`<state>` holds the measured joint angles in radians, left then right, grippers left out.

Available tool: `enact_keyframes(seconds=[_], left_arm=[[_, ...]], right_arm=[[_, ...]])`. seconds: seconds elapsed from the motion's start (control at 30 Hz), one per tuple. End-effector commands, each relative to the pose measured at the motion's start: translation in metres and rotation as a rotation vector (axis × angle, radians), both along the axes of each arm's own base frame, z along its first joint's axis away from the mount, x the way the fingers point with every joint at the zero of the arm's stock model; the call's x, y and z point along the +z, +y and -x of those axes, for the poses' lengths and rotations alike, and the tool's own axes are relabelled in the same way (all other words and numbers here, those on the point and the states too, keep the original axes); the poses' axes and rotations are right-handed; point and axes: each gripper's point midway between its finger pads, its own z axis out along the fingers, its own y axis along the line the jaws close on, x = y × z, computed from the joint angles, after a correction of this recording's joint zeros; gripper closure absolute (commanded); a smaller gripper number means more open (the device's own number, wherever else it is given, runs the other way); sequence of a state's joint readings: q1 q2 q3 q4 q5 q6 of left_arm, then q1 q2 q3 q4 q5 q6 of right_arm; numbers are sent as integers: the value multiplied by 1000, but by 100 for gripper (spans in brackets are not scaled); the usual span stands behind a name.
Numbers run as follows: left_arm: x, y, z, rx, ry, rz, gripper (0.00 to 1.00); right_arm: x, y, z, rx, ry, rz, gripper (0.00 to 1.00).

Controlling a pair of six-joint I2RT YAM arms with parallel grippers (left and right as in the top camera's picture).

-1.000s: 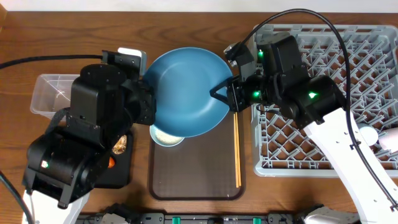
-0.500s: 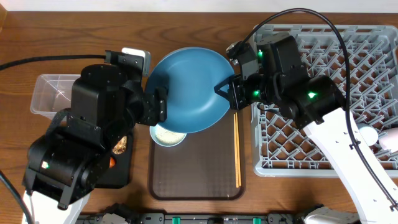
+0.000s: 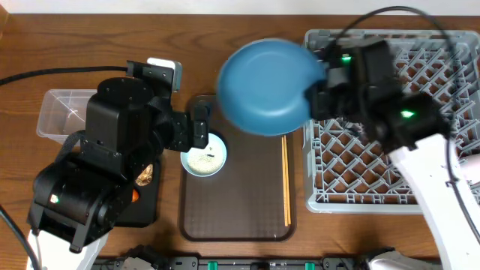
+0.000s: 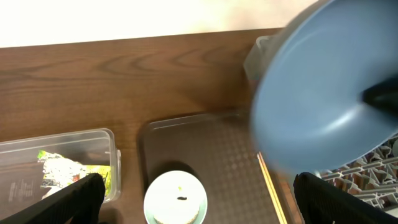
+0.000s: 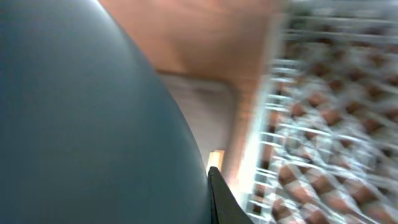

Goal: Sort waste into correct bins and load items into the dishwasher rack
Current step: 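Carry the blue plate right into the dish rack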

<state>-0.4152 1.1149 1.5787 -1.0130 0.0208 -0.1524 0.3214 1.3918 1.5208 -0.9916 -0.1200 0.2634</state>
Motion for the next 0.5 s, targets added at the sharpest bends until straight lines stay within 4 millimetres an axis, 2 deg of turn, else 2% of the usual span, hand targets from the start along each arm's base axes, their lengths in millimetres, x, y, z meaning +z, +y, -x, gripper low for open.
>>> enact_keyframes(seconds=[0.0,0.17,0.33,0.47], left_arm=[[5,-1,2,-9,-15,7,2],[5,-1,2,-9,-14,7,2],[5,-1,2,-9,-11,6,2],[5,-1,2,-9,-10,5,2]], right_arm=[[14,-63,-5,-245,-55,88,99],[20,-166,6,-659,-65,261,99],[30,-233,25,-964,-88,380,99],[43,-273,42,-1160,-135,489,99]])
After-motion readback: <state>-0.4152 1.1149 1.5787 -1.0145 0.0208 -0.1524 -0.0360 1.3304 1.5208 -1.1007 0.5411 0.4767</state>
